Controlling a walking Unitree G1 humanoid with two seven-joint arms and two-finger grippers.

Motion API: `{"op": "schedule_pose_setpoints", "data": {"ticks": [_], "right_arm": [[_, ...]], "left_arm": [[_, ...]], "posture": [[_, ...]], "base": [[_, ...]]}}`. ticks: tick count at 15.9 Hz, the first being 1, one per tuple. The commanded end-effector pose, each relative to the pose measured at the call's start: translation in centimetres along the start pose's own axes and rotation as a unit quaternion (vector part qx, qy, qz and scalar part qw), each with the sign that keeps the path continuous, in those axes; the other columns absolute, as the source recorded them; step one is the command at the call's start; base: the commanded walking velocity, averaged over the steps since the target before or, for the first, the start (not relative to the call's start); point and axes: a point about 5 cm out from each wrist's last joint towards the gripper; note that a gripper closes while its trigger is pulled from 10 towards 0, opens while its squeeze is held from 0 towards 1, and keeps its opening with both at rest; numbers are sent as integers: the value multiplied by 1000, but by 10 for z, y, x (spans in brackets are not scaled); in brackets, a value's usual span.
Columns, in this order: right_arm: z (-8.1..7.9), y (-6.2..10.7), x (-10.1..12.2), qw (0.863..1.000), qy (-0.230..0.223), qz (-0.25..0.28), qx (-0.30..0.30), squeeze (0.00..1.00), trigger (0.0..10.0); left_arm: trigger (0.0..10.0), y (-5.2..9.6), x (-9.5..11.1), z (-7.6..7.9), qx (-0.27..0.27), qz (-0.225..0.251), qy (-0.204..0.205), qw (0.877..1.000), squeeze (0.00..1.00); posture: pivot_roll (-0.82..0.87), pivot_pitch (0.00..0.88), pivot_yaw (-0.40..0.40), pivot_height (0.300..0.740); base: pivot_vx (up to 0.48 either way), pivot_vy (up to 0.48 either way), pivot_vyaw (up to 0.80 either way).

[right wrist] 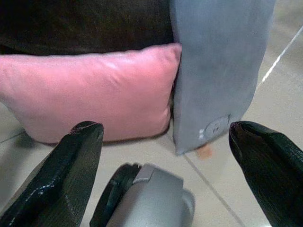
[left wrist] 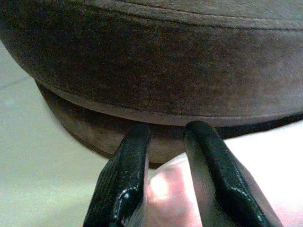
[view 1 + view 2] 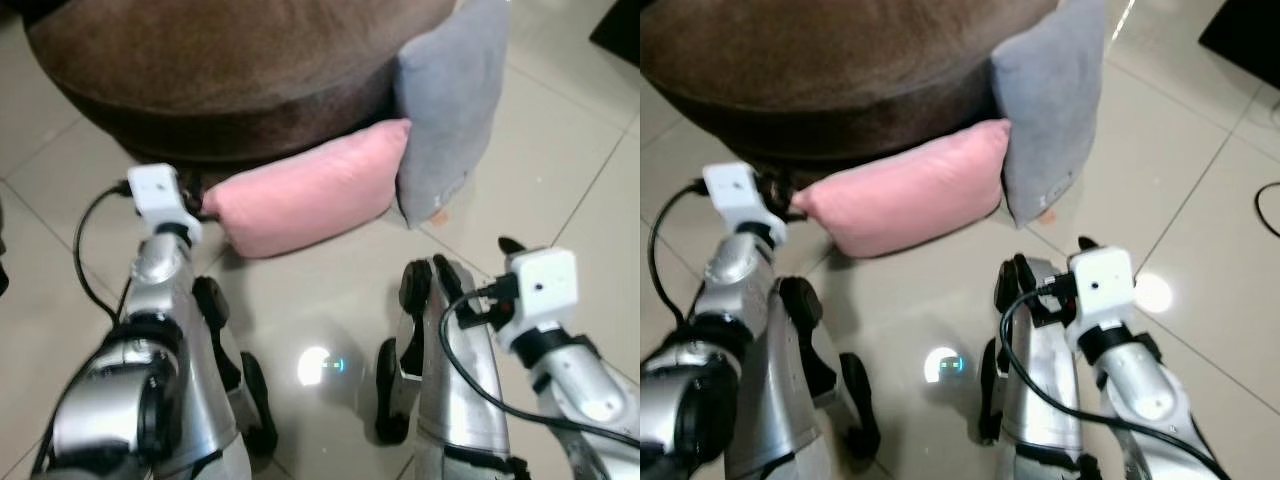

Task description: Move the pillow to the sofa from floor

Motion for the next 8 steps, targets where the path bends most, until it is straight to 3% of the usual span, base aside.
{"op": "schedule_pose_setpoints", "data": {"ticks": [1, 5, 8], "right_arm": [[0, 6, 3, 1000, 7, -2, 1, 0, 10000], [4, 18, 17, 999, 33, 1, 7, 0, 10000], [4, 30, 28, 999, 46, -3, 17, 0, 10000]], "left_arm": [[10000, 6, -15, 0, -4, -35, 14, 999, 1000], [10000, -2, -8, 0, 1, -41, 67, 997, 1000], [10000, -2, -9, -10, 44, -52, 50, 996, 1000]], "posture": [[-205, 384, 6, 417], [-291, 425, -47, 417], [-331, 447, -95, 417]], "base": [[0, 0, 0], [0, 0, 0], [0, 0, 0]]}}
Point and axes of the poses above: a point about 5 cm out from each wrist's last joint towards the gripper, its own y axis pointing back from the gripper into the wrist, its own x axis along the axis of the wrist's last joint, z = x × y, and after that the axes turned 12 degrees about -y, right-handed
